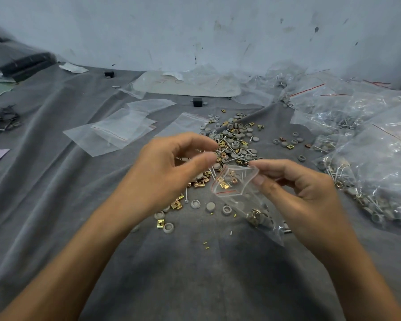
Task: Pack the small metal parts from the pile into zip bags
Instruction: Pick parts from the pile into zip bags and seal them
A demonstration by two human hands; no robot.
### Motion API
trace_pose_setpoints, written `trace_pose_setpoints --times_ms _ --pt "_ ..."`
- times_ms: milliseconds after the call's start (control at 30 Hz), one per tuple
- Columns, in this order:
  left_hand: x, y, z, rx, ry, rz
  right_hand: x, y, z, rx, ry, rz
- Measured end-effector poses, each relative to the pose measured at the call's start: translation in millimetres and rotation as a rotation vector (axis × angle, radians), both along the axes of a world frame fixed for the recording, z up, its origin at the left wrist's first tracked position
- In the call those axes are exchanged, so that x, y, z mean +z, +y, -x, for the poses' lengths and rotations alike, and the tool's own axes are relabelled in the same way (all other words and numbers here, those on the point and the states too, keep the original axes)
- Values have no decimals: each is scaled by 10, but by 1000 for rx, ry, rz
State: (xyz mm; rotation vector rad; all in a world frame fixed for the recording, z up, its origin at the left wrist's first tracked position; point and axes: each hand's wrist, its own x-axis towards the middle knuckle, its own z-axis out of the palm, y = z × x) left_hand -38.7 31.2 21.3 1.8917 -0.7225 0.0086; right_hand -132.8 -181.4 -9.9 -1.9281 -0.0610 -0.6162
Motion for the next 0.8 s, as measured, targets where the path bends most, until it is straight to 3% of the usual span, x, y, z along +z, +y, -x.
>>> trace_pose_setpoints --times_ms 100,167,233,333,800 --pt "-25 183 -174 194 -132 -148 -6 -50 9 -9 2 -48" --pt "-99 261 -250 276 -142 -414 -16 -64 10 -17 9 -56" --pt "-215 271 -278 281 -90 -643 -20 -65 5 -26 7 -41" --pt "-375 216 -294 249 -68 -829 -24 -67 4 -24 5 -25" --pt "-556 -39 -211 281 -179 -869 2 -52 10 -23 15 -18"
